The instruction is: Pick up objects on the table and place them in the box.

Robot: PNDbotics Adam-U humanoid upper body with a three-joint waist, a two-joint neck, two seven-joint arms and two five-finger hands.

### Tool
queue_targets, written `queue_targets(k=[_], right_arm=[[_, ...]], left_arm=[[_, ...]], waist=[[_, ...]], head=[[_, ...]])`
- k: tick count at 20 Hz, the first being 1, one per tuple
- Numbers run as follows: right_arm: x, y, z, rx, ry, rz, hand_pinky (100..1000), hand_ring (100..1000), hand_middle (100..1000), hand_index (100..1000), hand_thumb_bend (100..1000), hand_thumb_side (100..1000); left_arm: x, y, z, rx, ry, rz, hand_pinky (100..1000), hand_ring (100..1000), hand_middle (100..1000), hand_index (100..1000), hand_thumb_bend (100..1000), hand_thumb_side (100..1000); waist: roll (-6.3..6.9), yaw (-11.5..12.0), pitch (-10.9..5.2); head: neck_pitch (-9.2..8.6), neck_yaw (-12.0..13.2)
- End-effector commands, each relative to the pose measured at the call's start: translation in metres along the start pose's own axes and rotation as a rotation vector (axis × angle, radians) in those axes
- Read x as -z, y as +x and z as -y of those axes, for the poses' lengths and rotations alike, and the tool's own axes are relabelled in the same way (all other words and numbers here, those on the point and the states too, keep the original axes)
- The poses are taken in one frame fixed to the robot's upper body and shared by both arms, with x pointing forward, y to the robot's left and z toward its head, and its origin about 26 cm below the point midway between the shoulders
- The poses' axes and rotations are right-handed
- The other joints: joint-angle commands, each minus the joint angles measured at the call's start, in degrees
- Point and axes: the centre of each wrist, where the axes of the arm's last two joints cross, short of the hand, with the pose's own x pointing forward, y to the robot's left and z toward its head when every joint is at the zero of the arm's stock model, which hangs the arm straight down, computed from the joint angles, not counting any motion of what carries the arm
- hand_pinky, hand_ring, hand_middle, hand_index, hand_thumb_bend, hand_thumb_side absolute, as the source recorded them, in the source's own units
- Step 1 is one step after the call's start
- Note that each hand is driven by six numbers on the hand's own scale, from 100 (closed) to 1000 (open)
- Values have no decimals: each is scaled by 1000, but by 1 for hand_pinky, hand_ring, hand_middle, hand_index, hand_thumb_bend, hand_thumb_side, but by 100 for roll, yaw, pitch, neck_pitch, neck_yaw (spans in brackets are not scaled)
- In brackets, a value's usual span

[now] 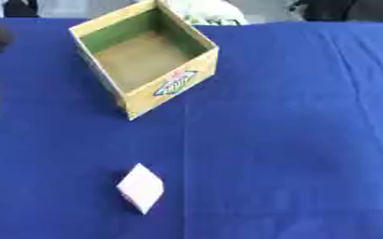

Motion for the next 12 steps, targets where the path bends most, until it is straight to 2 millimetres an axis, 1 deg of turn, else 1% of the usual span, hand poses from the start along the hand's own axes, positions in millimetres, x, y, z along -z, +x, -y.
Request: queue_targets(k=[1, 7, 9, 12], right_arm=[[5, 6, 7, -21, -17, 33, 502, 739, 624, 766, 100, 1000], [5, 5, 7, -23, -18, 31, 502, 740, 624, 766, 100, 1000], [5, 6, 7, -24, -17, 33, 503, 740, 624, 766, 100, 1000], [6, 5, 7, -24, -11, 34, 502, 740, 624, 766, 100, 1000]], left_arm=[[3, 2, -10, 27, 6, 16, 600, 681, 669, 824, 100, 491], [3, 3, -9, 23, -10, 24, 601, 679, 668, 826, 100, 492], [6, 4, -7, 20, -49, 35, 605, 683, 672, 830, 100, 492], [13, 6, -5, 22, -132, 61, 611, 689, 679, 839, 100, 517]], waist=[[1, -8, -110], [2, 0, -111], [4, -2, -115], [12, -2, -126]], head=[[-15, 11], [-24, 18], [-13, 27], [16, 39]])
